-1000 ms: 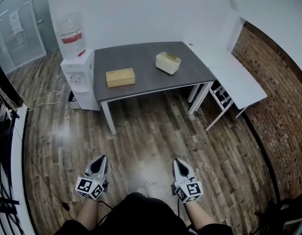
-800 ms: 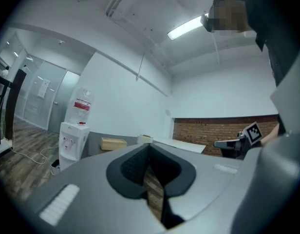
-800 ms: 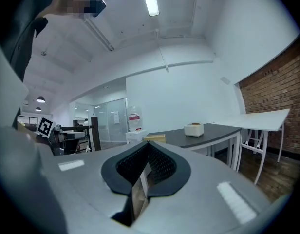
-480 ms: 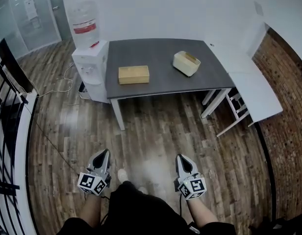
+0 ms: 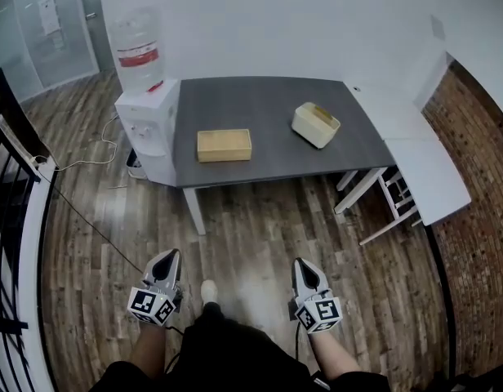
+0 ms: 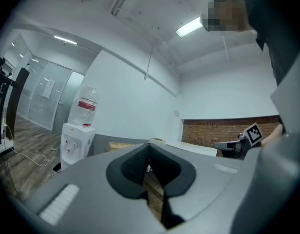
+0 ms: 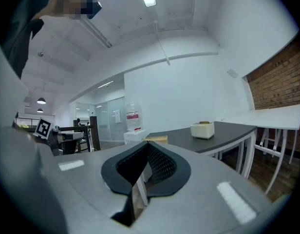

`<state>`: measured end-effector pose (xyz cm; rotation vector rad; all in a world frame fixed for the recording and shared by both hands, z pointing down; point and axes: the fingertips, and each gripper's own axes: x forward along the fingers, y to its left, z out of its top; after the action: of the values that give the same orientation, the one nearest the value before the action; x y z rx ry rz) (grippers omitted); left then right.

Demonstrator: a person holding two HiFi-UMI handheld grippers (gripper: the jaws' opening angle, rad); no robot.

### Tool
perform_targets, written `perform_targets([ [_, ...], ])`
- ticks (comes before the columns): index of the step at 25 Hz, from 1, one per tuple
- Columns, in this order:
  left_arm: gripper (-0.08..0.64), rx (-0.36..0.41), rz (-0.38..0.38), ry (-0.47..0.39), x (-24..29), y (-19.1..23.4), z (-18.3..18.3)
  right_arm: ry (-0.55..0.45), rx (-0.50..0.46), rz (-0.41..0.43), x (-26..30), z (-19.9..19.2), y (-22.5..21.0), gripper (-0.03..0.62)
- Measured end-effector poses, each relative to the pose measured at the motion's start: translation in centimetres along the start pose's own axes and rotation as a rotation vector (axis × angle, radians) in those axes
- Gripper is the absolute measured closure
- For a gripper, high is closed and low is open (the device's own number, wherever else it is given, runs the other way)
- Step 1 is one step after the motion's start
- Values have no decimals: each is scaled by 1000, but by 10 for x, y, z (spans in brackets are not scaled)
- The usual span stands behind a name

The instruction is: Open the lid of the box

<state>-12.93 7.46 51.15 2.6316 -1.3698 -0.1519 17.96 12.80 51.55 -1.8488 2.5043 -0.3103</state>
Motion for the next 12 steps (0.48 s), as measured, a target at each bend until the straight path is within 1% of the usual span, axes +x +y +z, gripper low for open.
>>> perform_targets([
  [4, 560, 6, -8, -6, 28, 21, 11, -3, -3, -4, 32, 13, -5, 589],
  [12, 560, -9, -33, 24, 70, 60, 12, 26, -10, 4, 91, 19, -4, 589],
])
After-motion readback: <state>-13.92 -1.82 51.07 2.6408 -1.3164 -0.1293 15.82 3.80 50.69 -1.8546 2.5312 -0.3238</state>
